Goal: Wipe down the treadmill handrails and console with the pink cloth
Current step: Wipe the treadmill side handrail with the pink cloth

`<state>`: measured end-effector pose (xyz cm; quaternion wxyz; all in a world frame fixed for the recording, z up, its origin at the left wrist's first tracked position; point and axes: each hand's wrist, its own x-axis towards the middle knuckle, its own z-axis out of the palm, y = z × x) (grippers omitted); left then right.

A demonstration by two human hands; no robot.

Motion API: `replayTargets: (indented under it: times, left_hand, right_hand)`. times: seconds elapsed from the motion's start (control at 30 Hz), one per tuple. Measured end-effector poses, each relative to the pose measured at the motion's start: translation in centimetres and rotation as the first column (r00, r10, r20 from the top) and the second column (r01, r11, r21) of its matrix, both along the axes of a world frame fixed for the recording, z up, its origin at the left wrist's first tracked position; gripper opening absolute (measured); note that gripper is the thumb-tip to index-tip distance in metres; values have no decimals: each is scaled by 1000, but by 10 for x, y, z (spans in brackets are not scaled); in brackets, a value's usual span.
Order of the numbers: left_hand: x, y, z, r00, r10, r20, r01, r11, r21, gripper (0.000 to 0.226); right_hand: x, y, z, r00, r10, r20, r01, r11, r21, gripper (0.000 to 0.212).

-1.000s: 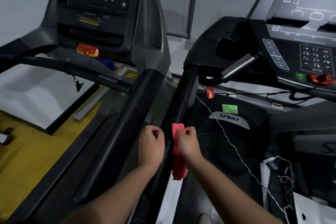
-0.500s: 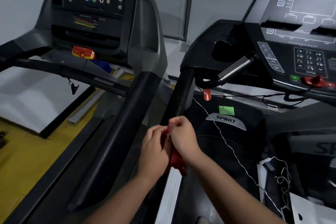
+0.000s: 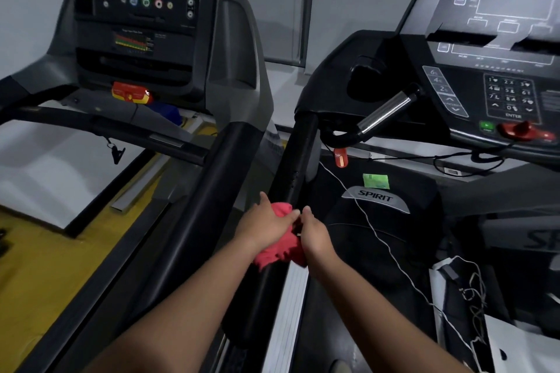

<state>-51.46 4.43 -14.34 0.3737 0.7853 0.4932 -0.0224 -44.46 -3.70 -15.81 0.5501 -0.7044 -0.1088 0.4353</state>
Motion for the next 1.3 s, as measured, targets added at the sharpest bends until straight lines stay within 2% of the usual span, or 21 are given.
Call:
replayTargets:
  times: [0.03, 0.1, 0.17, 0.2, 0.27, 0.37, 0.43, 0.5, 0.53, 0.6, 0.63, 0.67, 0.73, 0.8, 0.83, 0.93, 1.03, 1.1, 1.17, 1.2, 1.3]
  left_hand:
    - [2, 8, -1, 999, 15, 33, -14, 1000, -28, 98]
    - [1, 22, -9, 984, 87, 154, -58, 981, -184, 94]
    - [-6, 30, -22, 915, 250, 315, -105, 905, -413, 70]
    - [-11, 30, -27, 876, 330, 352, -119, 854, -506, 51]
    - [-17, 28, -38, 823, 455, 340, -180, 776, -605, 44]
    - [-22, 17, -34, 853, 411, 322, -169, 801, -574, 44]
    - [-20, 9, -31, 907, 269, 325, -129, 910, -395, 42]
    - [-16, 7, -31, 963, 123, 240, -87, 984, -152, 40]
    - [-12, 7, -31, 976, 92, 198, -78, 994, -78, 43]
    - [-6, 11, -29, 984, 85, 156, -79, 996, -46, 68]
    - [-3, 15, -29, 982, 86, 168, -78, 995, -58, 75]
    - [0, 20, -28, 973, 97, 210, -78, 992, -96, 71]
    - [3, 29, -27, 936, 182, 301, -94, 954, -286, 48]
    - [5, 35, -27, 854, 363, 373, -125, 839, -530, 39]
    - [6, 38, -33, 817, 431, 384, -135, 789, -599, 34]
    - [5, 39, -38, 775, 537, 334, -198, 707, -679, 22]
    - [1, 45, -53, 773, 583, 252, -237, 633, -737, 55]
    - [-4, 54, -79, 750, 623, 224, -235, 567, -789, 54]
    - [-10, 46, -71, 764, 621, 178, -230, 520, -823, 51]
    - [-11, 42, -65, 761, 625, 174, -231, 512, -827, 52]
    - [-11, 34, -53, 735, 644, 213, -285, 578, -765, 54]
  right_hand:
    - [0, -1, 0, 998, -11, -57, 11, 1000, 11, 43]
    - [0, -4, 1, 989, -15, -147, 21, 999, 43, 42]
    - [-2, -6, 2, 989, 26, -143, -19, 999, 49, 39]
    - [-2, -6, 2, 988, 31, -153, -23, 998, 55, 39]
    - [-3, -5, 0, 988, 42, -150, -34, 998, 54, 37]
    - [-6, 1, -6, 994, 18, -106, -16, 1000, 23, 29]
    - [-10, 6, -11, 995, -54, -88, 55, 998, 17, 23]
    - [-16, 12, -12, 986, -124, -113, 127, 992, 25, 19]
    - [-19, 15, -13, 978, -155, -140, 160, 987, 25, 19]
    - [-21, 21, -12, 963, -194, -189, 202, 979, 24, 21]
    - [-21, 22, -11, 960, -199, -197, 210, 977, 33, 21]
    - [-21, 23, -10, 959, -201, -201, 213, 976, 40, 21]
    - [-20, 21, -9, 965, -188, -182, 195, 981, 18, 19]
    - [-18, 16, -9, 980, -154, -128, 157, 988, 10, 24]
    - [-17, 12, -9, 985, -136, -111, 138, 990, 15, 30]
    - [-13, 5, -10, 991, -71, -111, 79, 995, 67, 46]
    - [-9, -2, -9, 993, -67, -98, 75, 994, 76, 51]
    - [-7, -5, -10, 993, -64, -97, 71, 995, 67, 48]
    - [-5, -6, -8, 994, -45, -99, 51, 997, 62, 47]
    - [-4, -7, -7, 994, -36, -105, 43, 997, 67, 46]
    - [-1, -9, -2, 991, -2, -135, 17, 994, 111, 47]
